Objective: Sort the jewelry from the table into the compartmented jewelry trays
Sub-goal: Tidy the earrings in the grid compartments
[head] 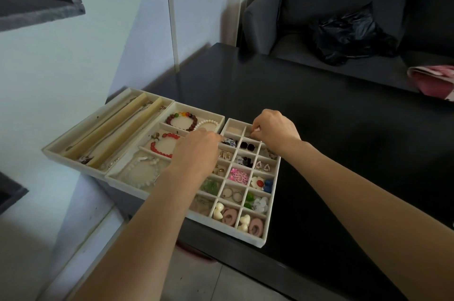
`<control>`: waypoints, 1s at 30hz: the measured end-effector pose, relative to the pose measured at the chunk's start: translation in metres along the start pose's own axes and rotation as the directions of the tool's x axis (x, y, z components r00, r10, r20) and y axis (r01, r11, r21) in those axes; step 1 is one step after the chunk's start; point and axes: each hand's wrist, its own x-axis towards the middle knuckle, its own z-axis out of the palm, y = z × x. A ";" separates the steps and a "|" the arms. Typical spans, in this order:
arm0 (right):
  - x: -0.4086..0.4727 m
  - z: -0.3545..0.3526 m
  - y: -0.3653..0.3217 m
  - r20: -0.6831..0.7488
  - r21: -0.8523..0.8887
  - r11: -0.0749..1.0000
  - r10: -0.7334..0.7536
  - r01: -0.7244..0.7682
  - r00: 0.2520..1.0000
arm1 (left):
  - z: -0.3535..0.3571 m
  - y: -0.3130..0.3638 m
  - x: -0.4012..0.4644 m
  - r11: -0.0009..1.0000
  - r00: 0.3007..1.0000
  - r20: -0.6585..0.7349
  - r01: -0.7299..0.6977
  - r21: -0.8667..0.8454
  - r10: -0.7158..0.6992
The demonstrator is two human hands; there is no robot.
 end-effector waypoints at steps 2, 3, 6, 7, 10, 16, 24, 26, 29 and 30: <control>0.002 0.003 -0.005 0.003 -0.032 0.999 0.017 -0.017 1.000 | 0.000 0.000 0.000 1.000 1.000 -0.003 0.001 -0.001 -0.001; 0.003 0.004 -0.006 0.005 -0.045 0.999 0.021 -0.020 1.000 | 0.000 0.000 0.000 1.000 1.000 -0.003 0.001 0.002 -0.001; 0.004 0.006 -0.007 -0.003 -0.064 0.998 0.013 -0.013 1.000 | 0.000 -0.001 0.001 1.000 1.000 0.000 0.002 0.003 -0.002; 0.004 0.006 -0.007 -0.007 -0.072 0.997 0.005 -0.006 1.000 | 0.000 -0.001 0.001 1.000 1.000 0.001 0.002 0.003 -0.002; 0.003 0.004 -0.005 -0.006 -0.082 0.996 -0.029 0.029 1.000 | 0.000 -0.001 0.001 1.000 1.000 0.003 -0.002 0.004 0.002; -0.001 0.001 -0.004 -0.007 -0.086 0.995 -0.046 0.046 0.999 | 0.001 -0.002 0.002 1.000 1.000 0.004 -0.007 0.016 0.007; -0.001 0.002 -0.007 0.010 -0.031 0.999 0.025 -0.025 1.000 | 0.002 -0.002 0.003 1.000 1.000 -0.001 -0.019 0.019 0.019; -0.002 0.000 -0.006 0.010 0.021 0.999 0.029 -0.029 1.000 | 0.003 -0.002 0.003 1.000 1.000 -0.001 -0.024 0.018 0.024; -0.003 0.000 -0.005 0.001 0.069 0.997 0.031 -0.031 1.000 | 0.004 -0.003 0.004 1.000 1.000 0.004 -0.023 0.017 0.023; -0.003 0.000 -0.005 0.003 0.075 0.997 0.030 -0.030 1.000 | 0.004 -0.003 0.004 1.000 1.000 0.002 -0.025 0.015 0.025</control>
